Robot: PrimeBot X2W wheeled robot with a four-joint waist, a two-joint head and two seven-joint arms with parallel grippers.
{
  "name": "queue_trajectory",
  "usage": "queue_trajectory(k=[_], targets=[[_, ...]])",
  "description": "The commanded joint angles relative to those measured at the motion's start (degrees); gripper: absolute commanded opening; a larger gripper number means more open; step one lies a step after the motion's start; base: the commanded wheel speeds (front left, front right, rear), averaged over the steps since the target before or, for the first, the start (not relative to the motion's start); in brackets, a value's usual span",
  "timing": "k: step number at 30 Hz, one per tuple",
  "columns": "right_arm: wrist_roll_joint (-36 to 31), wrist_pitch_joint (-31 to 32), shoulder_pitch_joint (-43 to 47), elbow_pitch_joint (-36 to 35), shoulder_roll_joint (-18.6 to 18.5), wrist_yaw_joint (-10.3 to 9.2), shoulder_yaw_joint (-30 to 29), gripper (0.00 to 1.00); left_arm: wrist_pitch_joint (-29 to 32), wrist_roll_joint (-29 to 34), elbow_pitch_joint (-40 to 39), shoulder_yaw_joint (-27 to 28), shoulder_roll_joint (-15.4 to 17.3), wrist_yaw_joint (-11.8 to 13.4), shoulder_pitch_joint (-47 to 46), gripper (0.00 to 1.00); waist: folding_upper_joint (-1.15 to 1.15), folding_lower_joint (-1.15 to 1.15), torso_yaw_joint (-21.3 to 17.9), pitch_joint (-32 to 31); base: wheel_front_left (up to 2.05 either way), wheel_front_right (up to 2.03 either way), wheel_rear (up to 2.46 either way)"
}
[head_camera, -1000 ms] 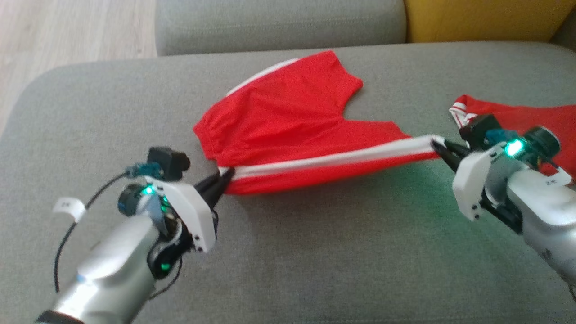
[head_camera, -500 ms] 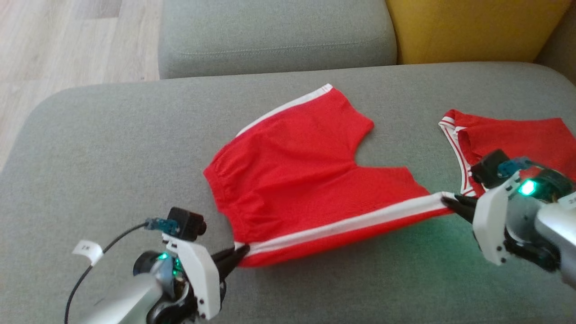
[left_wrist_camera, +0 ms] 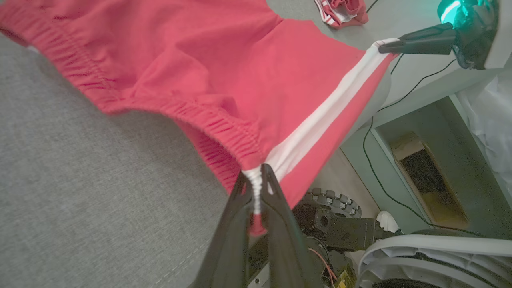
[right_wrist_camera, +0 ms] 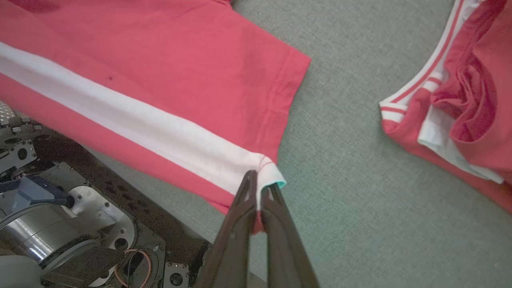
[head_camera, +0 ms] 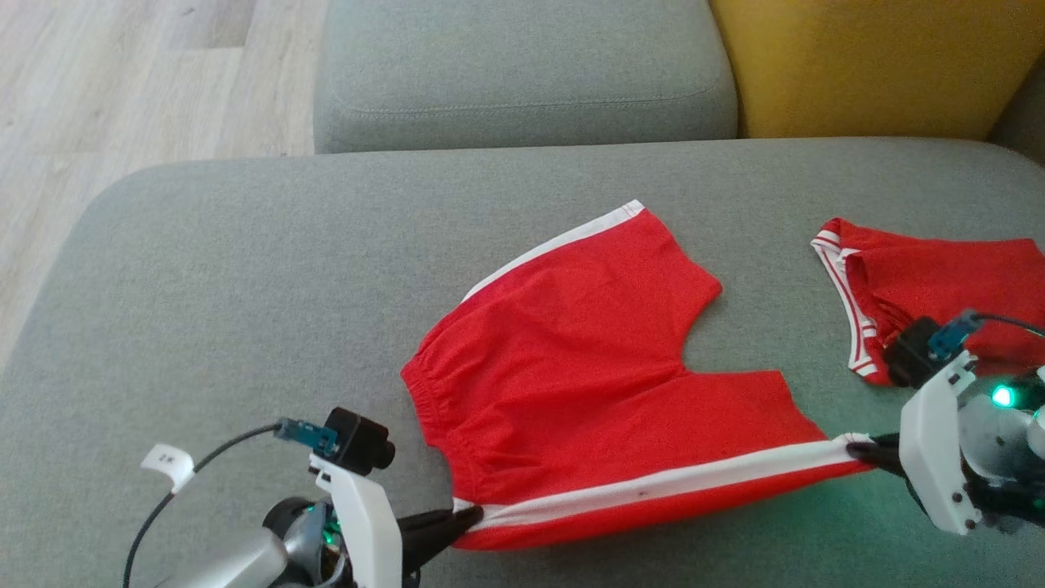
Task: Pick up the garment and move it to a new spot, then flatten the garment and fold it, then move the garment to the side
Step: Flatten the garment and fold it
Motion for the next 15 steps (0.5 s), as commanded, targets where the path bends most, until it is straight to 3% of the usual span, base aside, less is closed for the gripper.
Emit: queue_trajectory(k=[1, 8, 15], targets=[[0.0, -0.2, -1.0, -1.0, -2.9, 0.19, -1.0, 0.00, -0.4, -0.4, -2.1, 2.6, 2.2, 0.2, -2.2, 0.00, 0.00, 0.00, 0.3, 0.2, 0.00, 0.00, 0.00], [-1.0, -3.2, -6.8, -2.2, -2.5, 0.19, -2.3, 0.00, -2.0, -0.7, -4.1, 5.1, 1.2, 1.6, -4.6, 0.00, 0.00, 0.00, 2.5, 2.2, 0.00, 0.00, 0.00], [-2.2, -3.5, -14.5, -1.5, -2.6, 0.19, -2.7, 0.00, -3.1, -0.5, -4.2, 6.7, -2.1, 1.4, -9.7, 0.00, 0.00, 0.00, 6.2, 7.4, 0.00, 0.00, 0.00]])
